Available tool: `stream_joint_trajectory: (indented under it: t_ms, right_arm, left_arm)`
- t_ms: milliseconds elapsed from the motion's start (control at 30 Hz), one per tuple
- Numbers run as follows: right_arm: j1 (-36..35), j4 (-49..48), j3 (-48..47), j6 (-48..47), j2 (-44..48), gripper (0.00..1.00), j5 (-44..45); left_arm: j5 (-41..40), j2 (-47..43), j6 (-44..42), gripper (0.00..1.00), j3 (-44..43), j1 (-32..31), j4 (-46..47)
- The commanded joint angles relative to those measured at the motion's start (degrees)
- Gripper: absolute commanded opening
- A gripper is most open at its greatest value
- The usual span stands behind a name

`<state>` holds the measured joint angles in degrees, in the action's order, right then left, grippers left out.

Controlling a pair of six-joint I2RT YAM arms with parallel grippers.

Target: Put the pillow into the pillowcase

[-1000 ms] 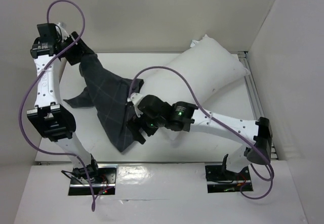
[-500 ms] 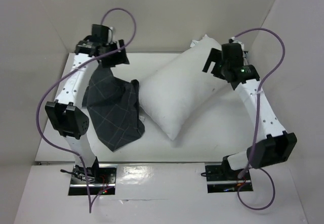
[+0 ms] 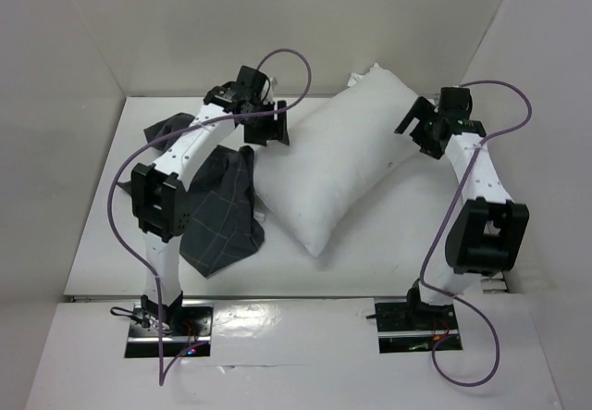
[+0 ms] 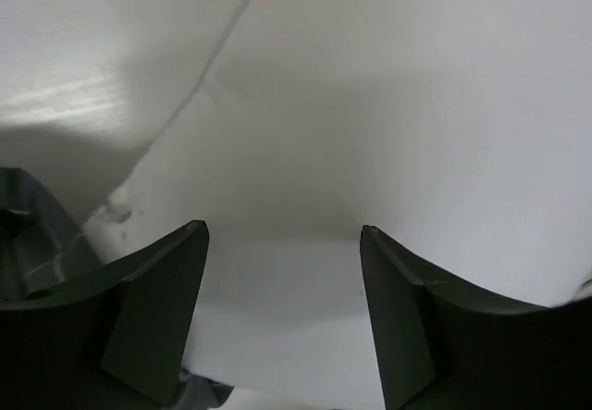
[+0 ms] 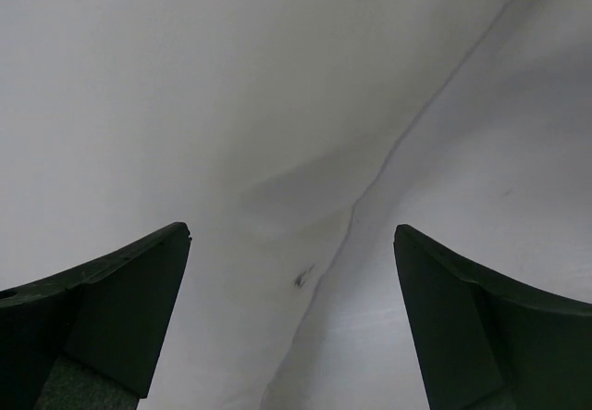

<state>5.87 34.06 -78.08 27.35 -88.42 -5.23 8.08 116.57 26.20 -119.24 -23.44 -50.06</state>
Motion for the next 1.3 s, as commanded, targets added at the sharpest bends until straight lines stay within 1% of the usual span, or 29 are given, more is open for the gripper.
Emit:
stream_joint_trajectory:
  t_ms: [0, 33, 100, 133, 167, 200, 233, 300, 433, 467, 500, 533, 600, 667, 700, 733, 767, 800, 833, 867, 900, 933, 1000, 1067, 1133, 1167, 1200, 1233, 1267]
  right_arm:
    - [1.51, -8.82, -2.94, 1.91, -9.28, 0.98, -5.04]
    - [1.51, -9.88, -3.56, 2.52, -10.53, 0.91, -5.66]
    - [0.03, -13.13, -3.57, 2.53, -11.94, 0.52, -5.66]
    - [0.02, -13.93, -2.61, 2.53, -11.95, 0.37, -5.66]
    - [-0.59, -13.94, -2.6, 2.53, -11.95, 0.25, -6.19]
    - [-0.6, -13.94, -1.73, 1.83, -11.95, 0.15, -5.49]
    - [-1.12, -13.94, -0.33, 0.96, -10.73, 0.0, -4.44]
    - [-1.12, -13.41, 1.96, -0.01, -8.18, 0.0, -1.89]
    - [-3.48, -9.64, 8.46, 0.76, 3.4, 0.0, 4.35]
    - [-4.54, -7.54, 11.35, 1.47, 9.35, 0.0, 6.97]
    - [-7.77, -6.04, 12.51, 2.34, 12.28, 0.0, 8.65]
    - [-9.8, -2.02, 14.52, 3.22, 17.96, 0.0, 10.58]
    - [-15.41, 2.47, 16.11, 6.72, 23.09, 0.0, 15.75]
    - [-18.51, 10.18, 17.69, 9.9, 29.93, 0.0, 19.63]
    - [-19.66, 12.41, 18.23, 11.22, 32.15, 0.07, 19.65]
    - [-20.8, 14.0, 18.75, 12.19, 34.43, 0.39, 19.65]
    - [-22.72, 15.49, 19.37, 12.2, 38.63, 0.6, 18.08]
    - [-23.44, 16.64, 19.37, 12.72, 40.07, 0.75, 17.2]
    - [-24.06, 17.78, 18.24, 12.72, 40.95, 0.83, 16.4]
    - [-24.76, 19.71, 15.79, 11.94, 41.57, 0.91, 16.4]
    - [-24.77, 20.59, 14.12, 11.24, 41.58, 0.91, 16.4]
    - [-24.77, 20.6, 12.71, 8.71, 40.71, 0.91, 14.92]
    - [-25.29, 21.22, 9.64, 6.93, 37.9, 0.89, 14.38]
    - [-25.81, 20.17, 8.75, 3.43, 35.0, 0.89, 12.71]
    - [-26.96, 18.33, 7.25, 1.92, 28.77, 0.92, 13.23]
    - [-28.35, 17.8, 4.37, 0.17, 22.91, 0.93, 14.36]
    - [-29.5, 17.79, 1.99, 0.16, 19.55, 0.93, 16.38]
    - [-30.73, 18.49, -0.47, -0.37, 16.3, 0.96, 20.57]
    - [-32.05, 18.49, -2.58, -2.2, 13.39, 0.98, 22.09]
  left_arm:
    - [4.31, 1.73, 2.63, 0.78, 5.32, -0.64, 0.75]
    - [5.36, 2.25, 2.63, 0.71, 6.73, -0.64, 1.63]
    - [8.0, 2.86, 3.86, 0.58, 8.49, -0.64, 3.21]
    - [8.53, 3.39, 3.86, 0.46, 8.5, -0.64, 3.74]
    - [8.54, 3.4, 3.86, 0.32, 8.5, -0.64, 3.74]
    - [8.54, 4.96, 3.86, 0.05, 7.54, -0.64, 3.74]
    - [8.54, 5.59, 3.86, 0.0, 5.53, -0.12, 3.74]
    - [8.54, 6.21, 3.86, 0.0, 3.41, -0.11, 3.13]
    - [8.01, 8.75, 3.86, 0.0, -3.69, 1.2, 3.13]
    - [8.62, 10.41, 4.39, 0.0, -5.28, 1.21, 3.13]
    - [9.75, 11.47, 4.39, 0.0, -6.95, 1.9, 3.65]
    - [10.37, 12.53, 4.39, 0.0, -10.36, 1.91, 3.66]
    - [13.26, 15.17, 5.7, 0.0, -13.02, 1.91, 5.31]
    - [15.55, 16.31, 6.58, 0.0, -13.03, 2.44, 7.16]
    - [16.52, 16.32, 7.11, 0.0, -12.43, 2.44, 8.39]
    - [18.71, 16.32, 7.81, 0.0, -11.81, 2.44, 9.62]
    - [19.51, 16.32, 7.82, 0.0, -11.2, 2.44, 10.76]
    - [20.3, 16.32, 7.82, 0.05, -11.19, 2.44, 11.3]
    - [21.1, 16.93, 6.95, 0.25, -11.71, 2.44, 11.3]
    - [21.71, 16.93, 6.94, 0.37, -12.24, 2.44, 11.3]
    - [21.72, 16.15, 6.16, 0.47, -12.24, 2.44, 11.3]
    - [21.2, 15.44, 5.54, 0.68, -12.24, 2.44, 11.3]
    - [21.19, 12.72, 4.92, 0.83, -12.24, 3.92, 11.3]
    - [19.88, 10.88, 4.4, 0.93, -12.77, 4.98, 11.3]
    - [19.26, 7.71, 3.87, 0.96, -13.3, 6.65, 10.78]
    - [18.13, 6.57, 3.86, 0.95, -13.3, 7.79, 10.17]
    - [17.59, 4.3, 3.86, 0.93, -12.34, 8.32, 10.16]
    - [17.59, 3.06, 3.86, 0.92, -11.55, 8.85, 9.38]
    - [15.67, 1.65, 3.34, 0.89, -10.5, 9.37, 9.37]
